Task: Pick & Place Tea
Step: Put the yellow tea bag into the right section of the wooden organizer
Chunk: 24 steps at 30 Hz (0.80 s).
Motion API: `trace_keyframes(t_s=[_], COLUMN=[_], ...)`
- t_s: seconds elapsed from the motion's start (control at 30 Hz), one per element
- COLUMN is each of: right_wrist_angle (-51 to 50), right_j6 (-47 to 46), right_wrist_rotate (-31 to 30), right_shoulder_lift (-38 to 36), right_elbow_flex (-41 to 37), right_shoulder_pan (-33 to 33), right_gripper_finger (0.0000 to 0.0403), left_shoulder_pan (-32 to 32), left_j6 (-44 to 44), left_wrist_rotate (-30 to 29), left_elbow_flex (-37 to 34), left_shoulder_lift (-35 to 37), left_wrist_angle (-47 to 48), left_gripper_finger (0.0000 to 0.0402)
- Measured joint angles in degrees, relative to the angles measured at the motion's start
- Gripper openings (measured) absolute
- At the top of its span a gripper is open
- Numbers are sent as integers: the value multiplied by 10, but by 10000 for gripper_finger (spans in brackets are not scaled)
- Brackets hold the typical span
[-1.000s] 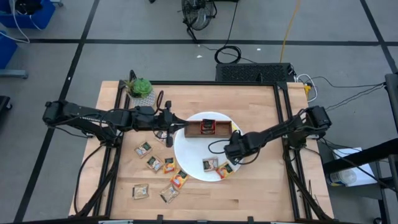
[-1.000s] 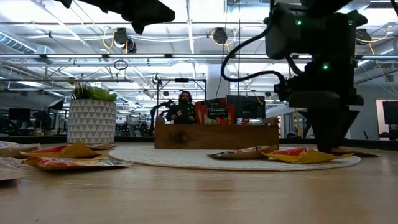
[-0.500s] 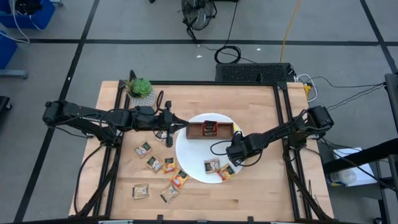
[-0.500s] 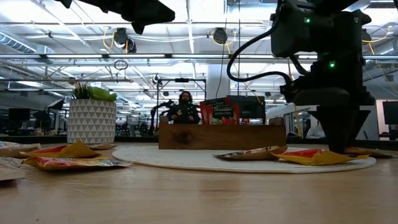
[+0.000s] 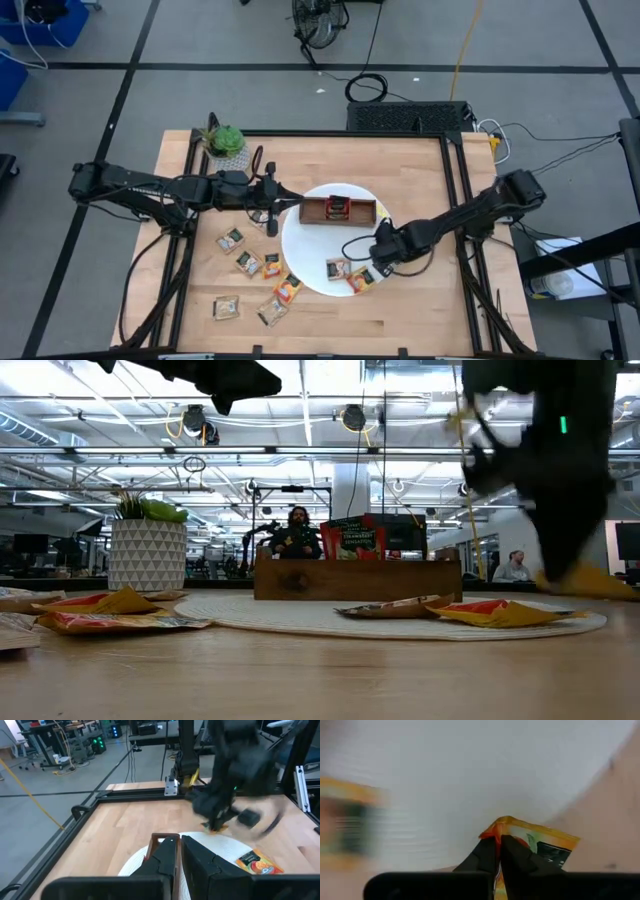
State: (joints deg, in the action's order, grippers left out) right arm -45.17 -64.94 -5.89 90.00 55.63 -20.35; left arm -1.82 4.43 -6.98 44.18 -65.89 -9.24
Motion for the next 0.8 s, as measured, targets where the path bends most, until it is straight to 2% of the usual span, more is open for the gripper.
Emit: trace_keyframes(t_s=[0.1,0.2,0.3,0.37,0.47,0.57,0.8], right_wrist_angle=[-23,-40,-20,2,66,86,111], right_j6=[9,36,112,177,292,374,467], right_wrist_rotate=[-60,-156,-264,-308,-333,-363,-376], right_shoulder_lift=[-37,-55,-60,-51,-29,2,80], right_elbow_flex=[41,69,94,98,100,100,99], right_shoulder_pan=[-21,-40,-44,-33,2,37,91], right_gripper_finger=[4,3,2,1,1,1,0], left_shoulder_pan=[0,0,0,0,0,0,0], left_j6=[0,0,0,0,0,0,0], left_wrist_rotate=[0,0,0,0,0,0,0], left_elbow_flex=[0,0,0,0,0,0,0], left_shoulder_lift=[0,0,0,0,0,0,0], left_wrist_angle=[0,0,0,1,0,0,0], left_gripper_finger=[37,37,37,37,37,37,37])
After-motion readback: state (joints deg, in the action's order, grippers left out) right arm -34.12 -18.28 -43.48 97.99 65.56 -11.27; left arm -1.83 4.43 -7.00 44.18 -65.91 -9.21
